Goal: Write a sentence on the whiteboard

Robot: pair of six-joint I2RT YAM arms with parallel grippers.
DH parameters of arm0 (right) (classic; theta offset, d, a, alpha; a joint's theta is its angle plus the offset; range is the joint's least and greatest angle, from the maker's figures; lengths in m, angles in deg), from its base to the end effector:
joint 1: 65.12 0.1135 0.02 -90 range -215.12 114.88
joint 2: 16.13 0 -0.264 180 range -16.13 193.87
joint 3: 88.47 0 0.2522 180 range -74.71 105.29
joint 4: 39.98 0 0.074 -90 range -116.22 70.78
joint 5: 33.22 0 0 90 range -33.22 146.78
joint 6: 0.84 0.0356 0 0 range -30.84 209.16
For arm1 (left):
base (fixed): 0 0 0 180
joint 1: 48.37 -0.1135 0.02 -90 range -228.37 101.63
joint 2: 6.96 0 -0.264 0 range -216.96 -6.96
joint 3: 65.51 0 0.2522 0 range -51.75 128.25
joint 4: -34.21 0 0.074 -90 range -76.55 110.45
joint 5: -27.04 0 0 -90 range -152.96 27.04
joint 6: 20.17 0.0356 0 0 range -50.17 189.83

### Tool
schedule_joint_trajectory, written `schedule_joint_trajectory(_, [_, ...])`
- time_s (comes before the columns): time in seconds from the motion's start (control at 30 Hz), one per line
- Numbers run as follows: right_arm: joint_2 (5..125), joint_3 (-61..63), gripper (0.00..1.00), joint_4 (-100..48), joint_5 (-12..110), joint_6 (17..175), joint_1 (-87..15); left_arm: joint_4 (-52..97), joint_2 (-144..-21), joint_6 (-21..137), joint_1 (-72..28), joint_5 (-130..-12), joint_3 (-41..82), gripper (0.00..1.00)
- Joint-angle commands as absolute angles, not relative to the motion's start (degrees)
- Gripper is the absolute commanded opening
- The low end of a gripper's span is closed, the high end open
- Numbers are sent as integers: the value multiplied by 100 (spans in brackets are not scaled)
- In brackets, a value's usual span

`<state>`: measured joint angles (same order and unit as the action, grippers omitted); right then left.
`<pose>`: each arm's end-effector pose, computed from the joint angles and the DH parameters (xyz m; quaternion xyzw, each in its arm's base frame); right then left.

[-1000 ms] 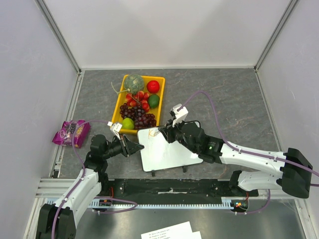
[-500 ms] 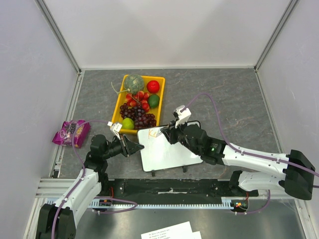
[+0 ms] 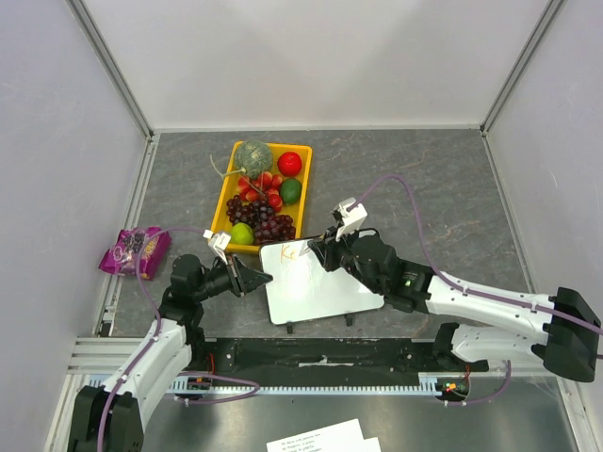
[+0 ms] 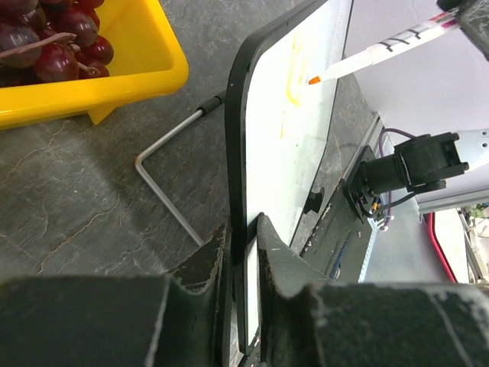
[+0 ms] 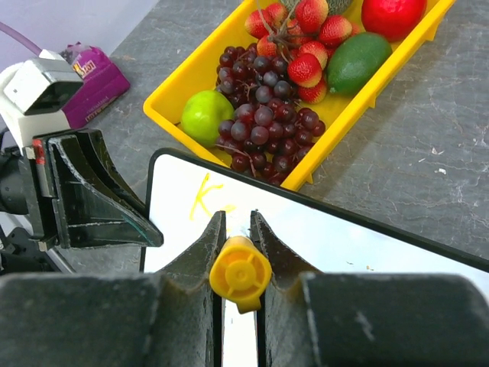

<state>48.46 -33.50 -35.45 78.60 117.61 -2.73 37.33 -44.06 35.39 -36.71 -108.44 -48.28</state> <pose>0.1318 0.2235 0.2836 -0.1148 0.7748 0.3251 0.5300 0.1333 -0.0534 0.1585 0.0799 0.7711 -0.5009 0.3848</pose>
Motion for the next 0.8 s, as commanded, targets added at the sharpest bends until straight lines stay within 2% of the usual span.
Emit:
schedule_joint_trajectory(0.0, [4522,-3287,0,-3624,7832,11702,-298,3882,-4379,3766,-3668,-10788,-4788,2])
schedule_joint_trajectory(0.77, [4812,-3182,0,-3835,7708,11720,-298,3882,-4379,3775,-3659,-10805,-4797,2])
